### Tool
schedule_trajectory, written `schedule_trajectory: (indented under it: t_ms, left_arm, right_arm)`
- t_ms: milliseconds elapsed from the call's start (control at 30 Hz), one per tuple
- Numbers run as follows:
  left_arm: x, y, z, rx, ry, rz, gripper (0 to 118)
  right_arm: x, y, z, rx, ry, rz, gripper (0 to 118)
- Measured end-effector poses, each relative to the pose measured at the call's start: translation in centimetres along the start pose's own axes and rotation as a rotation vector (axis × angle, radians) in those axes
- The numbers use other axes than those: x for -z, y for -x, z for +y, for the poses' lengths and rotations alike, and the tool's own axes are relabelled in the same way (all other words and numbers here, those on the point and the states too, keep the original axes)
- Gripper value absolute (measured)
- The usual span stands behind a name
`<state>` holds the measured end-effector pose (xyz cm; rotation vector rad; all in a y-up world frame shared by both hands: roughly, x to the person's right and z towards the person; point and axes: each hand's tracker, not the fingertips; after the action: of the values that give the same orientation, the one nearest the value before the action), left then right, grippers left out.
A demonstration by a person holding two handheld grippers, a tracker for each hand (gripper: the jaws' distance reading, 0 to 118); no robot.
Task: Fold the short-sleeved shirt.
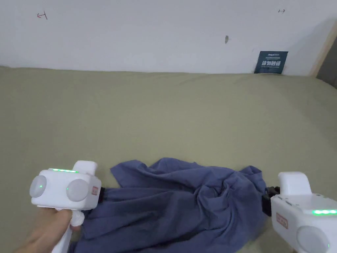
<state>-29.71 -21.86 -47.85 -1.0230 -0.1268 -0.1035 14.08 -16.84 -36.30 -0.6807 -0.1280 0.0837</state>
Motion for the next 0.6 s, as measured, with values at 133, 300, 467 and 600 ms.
schedule_trajectory:
  t_ms: [133, 300, 467, 600]
  left_arm:
    - [-0.4, 0.8, 0.4, -0.011, -0.075, 0.035, 0]
    - [0.0, -0.1, -0.4, -0.024, 0.006, -0.017, 0]
    - [0.3, 0.0, -0.7, -0.044, 0.006, -0.031, 0]
    - [0.4, 0.0, -0.7, -0.057, 0.009, -0.036, 0]
  right_arm:
    - [6.0, -3.7, 3.3, 0.037, 0.151, 0.035, 0]
    - [11.1, -5.6, 3.7, 0.135, 0.254, 0.058, 40]
    - [13.9, -4.5, 2.2, 0.076, 0.273, -0.041, 103]
    - [14.1, -4.5, 1.6, 0.117, 0.279, -0.016, 99]
